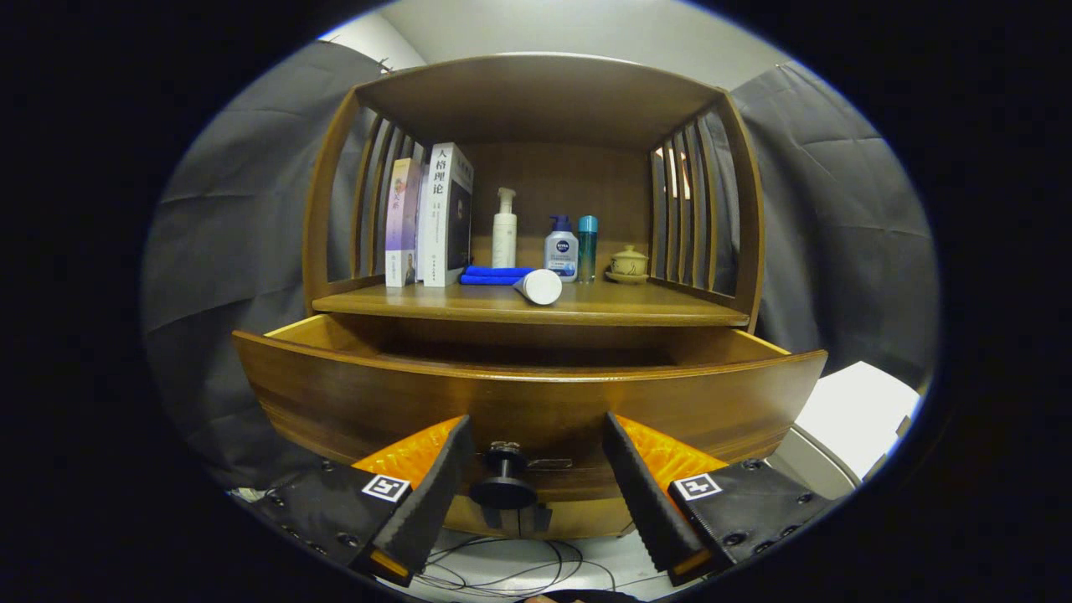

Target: Pull open the drawer, take out the items inside it, and place them on the countertop above the cabinet.

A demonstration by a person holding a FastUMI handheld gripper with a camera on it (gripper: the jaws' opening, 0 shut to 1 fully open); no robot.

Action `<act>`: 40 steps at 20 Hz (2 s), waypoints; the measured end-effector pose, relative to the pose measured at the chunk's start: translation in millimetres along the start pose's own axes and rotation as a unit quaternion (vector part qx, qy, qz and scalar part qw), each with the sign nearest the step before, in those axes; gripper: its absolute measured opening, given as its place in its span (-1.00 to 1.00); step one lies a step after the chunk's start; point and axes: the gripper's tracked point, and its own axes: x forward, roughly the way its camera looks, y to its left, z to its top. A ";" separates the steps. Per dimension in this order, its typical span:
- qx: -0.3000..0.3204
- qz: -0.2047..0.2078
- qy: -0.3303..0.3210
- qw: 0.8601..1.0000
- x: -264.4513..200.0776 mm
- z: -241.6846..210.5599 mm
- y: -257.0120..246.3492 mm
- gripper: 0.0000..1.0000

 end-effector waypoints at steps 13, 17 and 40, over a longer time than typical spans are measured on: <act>-0.003 -0.007 0.016 1.000 78.2 17.0 8.4 0.96; -0.017 -0.009 0.022 1.000 96.1 18.7 12.7 0.97; 0.029 0.007 -0.129 0.991 -85.6 156.3 -15.7 0.91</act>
